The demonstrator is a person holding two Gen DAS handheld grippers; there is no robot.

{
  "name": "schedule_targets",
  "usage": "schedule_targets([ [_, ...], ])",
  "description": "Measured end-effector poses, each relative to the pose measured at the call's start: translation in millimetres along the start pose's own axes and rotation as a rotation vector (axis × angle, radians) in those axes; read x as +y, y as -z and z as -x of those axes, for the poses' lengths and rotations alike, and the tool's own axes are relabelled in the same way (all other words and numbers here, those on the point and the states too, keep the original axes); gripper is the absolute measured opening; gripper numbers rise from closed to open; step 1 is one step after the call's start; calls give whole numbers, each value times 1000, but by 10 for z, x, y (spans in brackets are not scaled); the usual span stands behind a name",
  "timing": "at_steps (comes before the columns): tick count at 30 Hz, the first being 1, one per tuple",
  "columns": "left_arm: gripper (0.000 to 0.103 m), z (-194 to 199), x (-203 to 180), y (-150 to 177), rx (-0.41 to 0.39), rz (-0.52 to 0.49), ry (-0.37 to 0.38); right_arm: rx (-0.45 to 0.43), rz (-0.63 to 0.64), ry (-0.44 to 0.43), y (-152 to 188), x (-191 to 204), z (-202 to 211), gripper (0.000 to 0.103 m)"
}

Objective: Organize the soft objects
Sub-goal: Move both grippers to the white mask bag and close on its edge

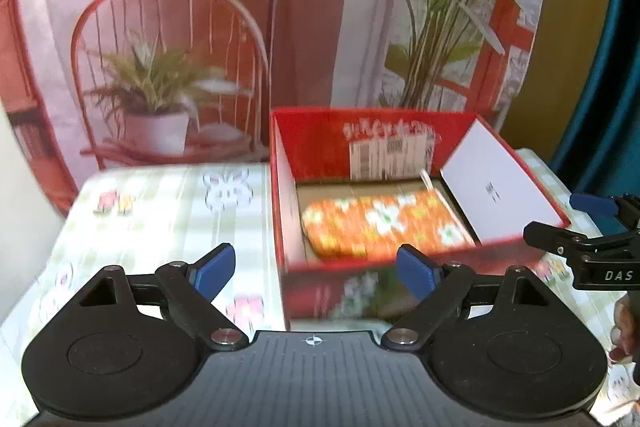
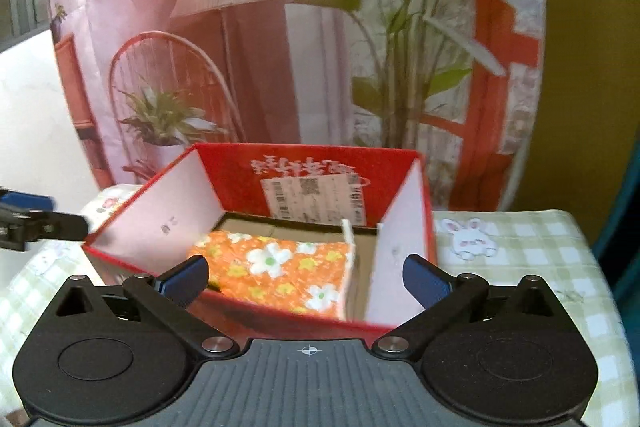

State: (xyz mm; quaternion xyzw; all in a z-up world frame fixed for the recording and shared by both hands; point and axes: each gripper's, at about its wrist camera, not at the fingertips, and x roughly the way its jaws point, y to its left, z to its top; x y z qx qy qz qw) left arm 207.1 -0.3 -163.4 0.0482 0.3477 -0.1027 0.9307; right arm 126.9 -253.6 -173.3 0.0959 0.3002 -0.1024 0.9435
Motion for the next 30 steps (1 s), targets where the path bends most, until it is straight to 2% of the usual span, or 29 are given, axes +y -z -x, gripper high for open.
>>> schedule_targets([
  [3,89,53,29,174,37,31,11,-8,36,13,160,56,109,103],
  [9,89,-1,90,484,124,96,13,76,-7,-44,487,44,166,103],
  [14,89,-106,179,660,188,177,23,137,6,-18,755,54,159,103],
  [18,89,-181,164,761,240,193,35,181,-62,-34,911,-20,129,103],
  [22,89,-205,138,805,246,209,52,194,-110,-68,985,-41,103,103],
  [30,89,-179,145,843,255,226,77,205,-79,-99,958,34,75,103],
])
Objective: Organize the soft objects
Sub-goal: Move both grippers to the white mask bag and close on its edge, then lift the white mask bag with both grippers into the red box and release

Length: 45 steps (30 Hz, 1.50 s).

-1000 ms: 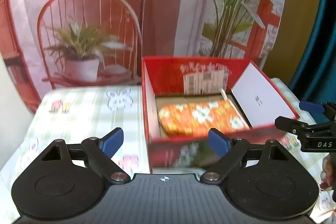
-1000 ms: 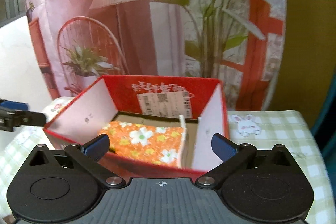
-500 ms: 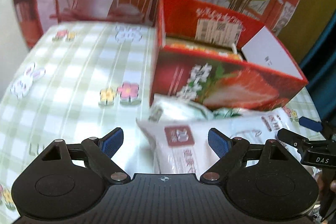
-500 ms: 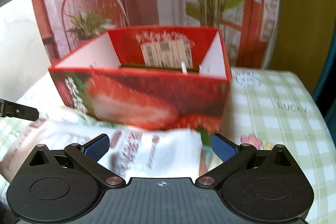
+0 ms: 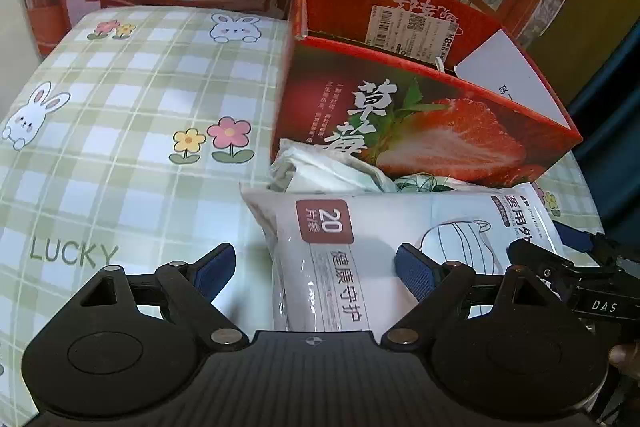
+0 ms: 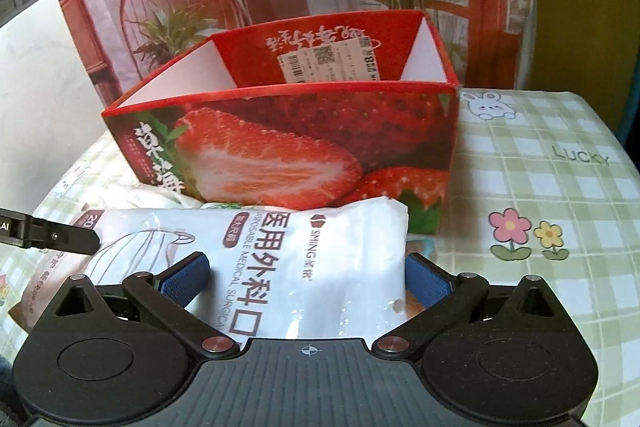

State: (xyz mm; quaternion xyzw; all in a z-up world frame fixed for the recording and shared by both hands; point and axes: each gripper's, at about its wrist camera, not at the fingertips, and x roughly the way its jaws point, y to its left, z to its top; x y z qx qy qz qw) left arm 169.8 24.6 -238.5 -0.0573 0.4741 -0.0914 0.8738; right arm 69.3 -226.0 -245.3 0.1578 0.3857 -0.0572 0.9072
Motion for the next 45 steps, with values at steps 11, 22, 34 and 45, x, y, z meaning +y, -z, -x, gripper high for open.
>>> schedule_targets([
  [11,68,39,121,89,32,48,97,44,9,-53,39,-5,129,102],
  [22,67,-32,130,85,45,65,106,104,17,-95,36,-94,255,90],
  [34,66,-20,152,82,33,55,115,143,20,-206,10,-28,228,66],
  [45,63,282,51,-200,-113,-7,150,60,185,-175,-375,141,426,56],
])
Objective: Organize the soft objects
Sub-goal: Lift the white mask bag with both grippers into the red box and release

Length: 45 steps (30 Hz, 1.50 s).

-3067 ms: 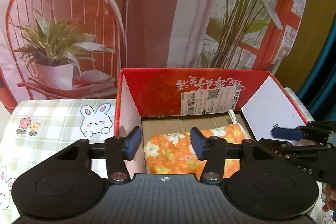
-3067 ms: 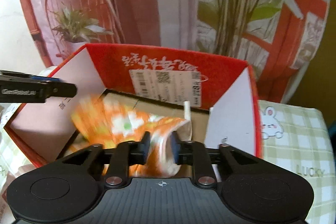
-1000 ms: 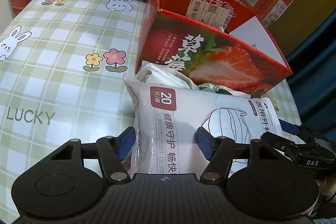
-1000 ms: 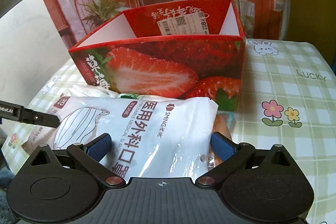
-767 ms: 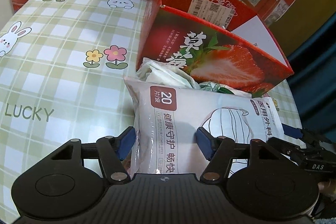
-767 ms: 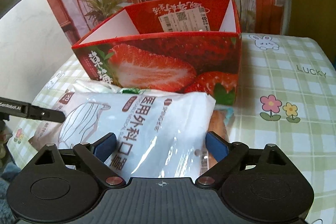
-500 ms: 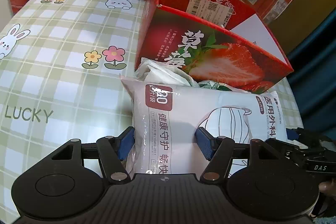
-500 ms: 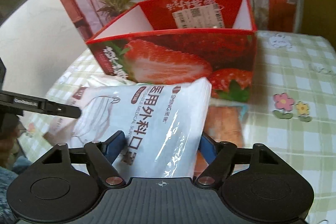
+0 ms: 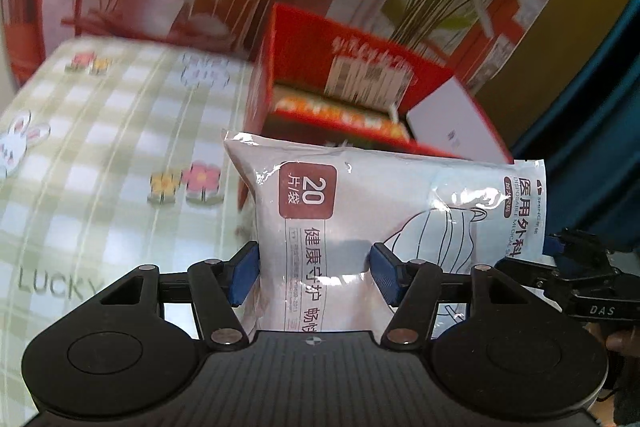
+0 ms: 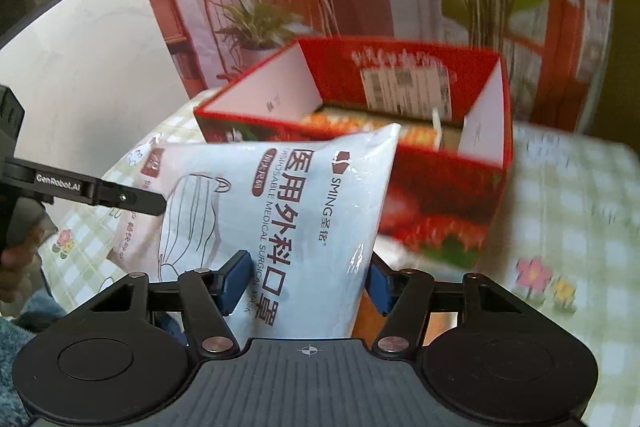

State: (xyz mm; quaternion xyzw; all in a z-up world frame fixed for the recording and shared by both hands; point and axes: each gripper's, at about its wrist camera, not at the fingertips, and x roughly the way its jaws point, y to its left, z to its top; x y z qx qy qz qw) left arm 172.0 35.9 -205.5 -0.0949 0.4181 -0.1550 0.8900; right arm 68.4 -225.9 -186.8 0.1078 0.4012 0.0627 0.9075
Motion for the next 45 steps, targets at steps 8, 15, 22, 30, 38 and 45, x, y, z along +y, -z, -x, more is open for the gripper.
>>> schedule_targets([
  [8,62,174,-148,-306,-104,-56,18,-79,83,27,-349,11,158,54],
  [15,62,213,-276,-611,-187,-96,27,-150,127,65,-652,-51,230,52],
  [22,62,129,-370,-928,-243,-101,46,-208,151,107,-923,-157,231,51],
  [30,62,-153,-452,-1183,-229,-114,43,-228,158,177,-1121,-316,10,50],
  [38,62,-506,-417,-1264,-151,-125,18,-196,103,205,-1074,-526,-313,50],
  [45,62,-682,-366,-1201,-87,-148,10,-149,62,211,-943,-631,-509,50],
])
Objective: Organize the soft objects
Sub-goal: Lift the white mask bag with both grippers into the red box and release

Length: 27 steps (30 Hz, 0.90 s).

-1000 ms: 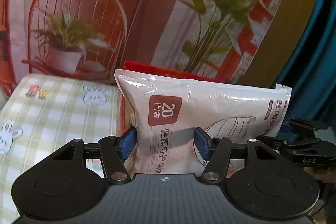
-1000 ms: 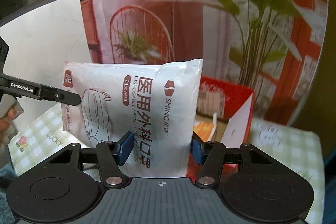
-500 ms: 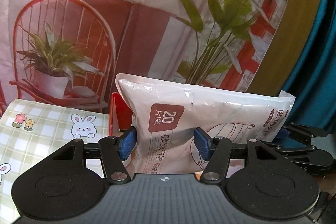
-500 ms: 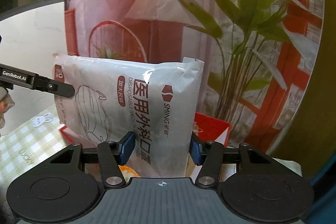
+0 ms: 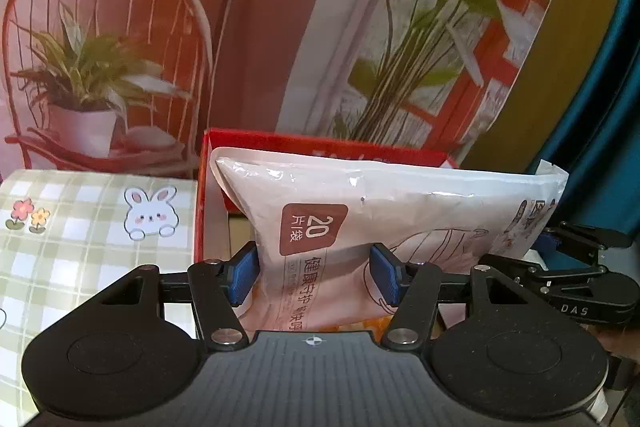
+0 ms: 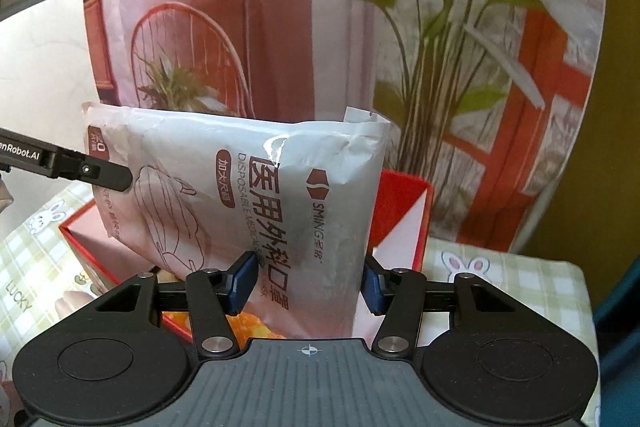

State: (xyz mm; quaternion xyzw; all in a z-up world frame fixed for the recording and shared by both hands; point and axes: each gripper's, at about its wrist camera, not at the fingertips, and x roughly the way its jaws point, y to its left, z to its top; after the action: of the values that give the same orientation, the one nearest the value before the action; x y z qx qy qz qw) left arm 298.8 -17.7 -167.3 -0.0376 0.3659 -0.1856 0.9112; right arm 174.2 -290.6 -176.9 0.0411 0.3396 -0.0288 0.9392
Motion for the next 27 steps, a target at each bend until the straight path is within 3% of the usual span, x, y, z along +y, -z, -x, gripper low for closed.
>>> schedule_targets([
  [13,62,-309,65,165,130,7,-53,124,-74,-26,138,-64,-312,48],
  [17,62,-325,45,156,136,-21,-74,140,-64,-19,143,-34,-400,48],
  [22,63,-247,67,121,103,-10,-72,135,-69,9,95,-36,-399,63],
  [27,62,-105,24,4,29,-30,-79,91,-85,25,-3,-113,-304,68],
])
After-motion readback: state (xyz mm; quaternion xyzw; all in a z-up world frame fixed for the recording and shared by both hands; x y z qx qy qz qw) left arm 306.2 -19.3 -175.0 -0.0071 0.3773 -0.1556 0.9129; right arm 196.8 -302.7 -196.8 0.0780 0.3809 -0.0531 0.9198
